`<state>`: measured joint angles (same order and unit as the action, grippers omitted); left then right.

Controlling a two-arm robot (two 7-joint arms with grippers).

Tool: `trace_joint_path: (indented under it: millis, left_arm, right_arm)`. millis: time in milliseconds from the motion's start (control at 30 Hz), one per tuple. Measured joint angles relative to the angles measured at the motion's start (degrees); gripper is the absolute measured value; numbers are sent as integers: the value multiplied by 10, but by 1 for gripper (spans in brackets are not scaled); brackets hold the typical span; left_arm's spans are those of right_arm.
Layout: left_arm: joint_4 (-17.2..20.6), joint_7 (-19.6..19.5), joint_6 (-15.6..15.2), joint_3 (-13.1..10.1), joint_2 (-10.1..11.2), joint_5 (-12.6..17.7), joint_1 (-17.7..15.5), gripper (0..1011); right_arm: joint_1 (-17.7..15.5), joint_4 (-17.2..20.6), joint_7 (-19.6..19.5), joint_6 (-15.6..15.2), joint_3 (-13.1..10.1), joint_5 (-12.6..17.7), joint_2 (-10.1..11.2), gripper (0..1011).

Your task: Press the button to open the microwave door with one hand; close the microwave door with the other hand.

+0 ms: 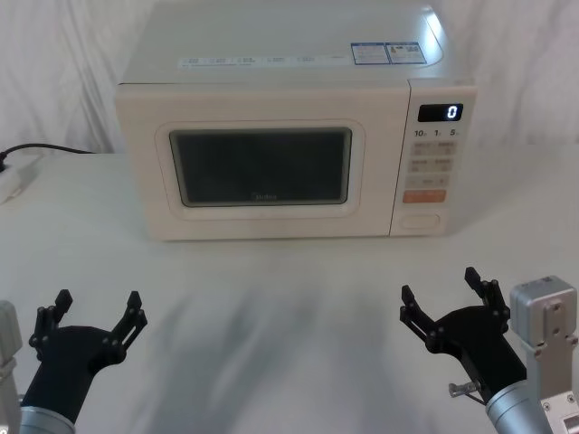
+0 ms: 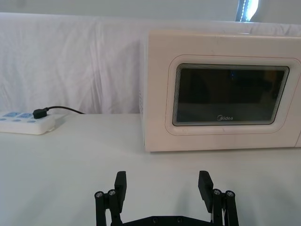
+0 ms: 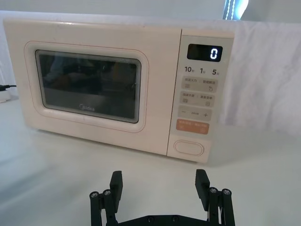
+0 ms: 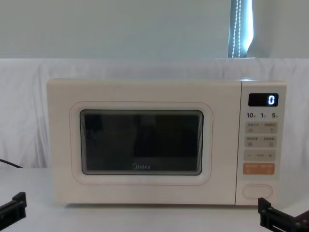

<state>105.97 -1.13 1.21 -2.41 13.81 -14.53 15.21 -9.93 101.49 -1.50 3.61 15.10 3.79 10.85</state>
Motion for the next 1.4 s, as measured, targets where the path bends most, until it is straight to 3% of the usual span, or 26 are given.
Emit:
trace_joint_path:
  millis: [1300,1400]
  left_arm:
    - [0,0,0,0,0,0,0,1001]
    - [0,0,0,0,0,0,0,1001]
  right_arm:
    - [0,0,0,0,-1,0,0,1002]
    - [0,0,0,0,-1,0,0,961]
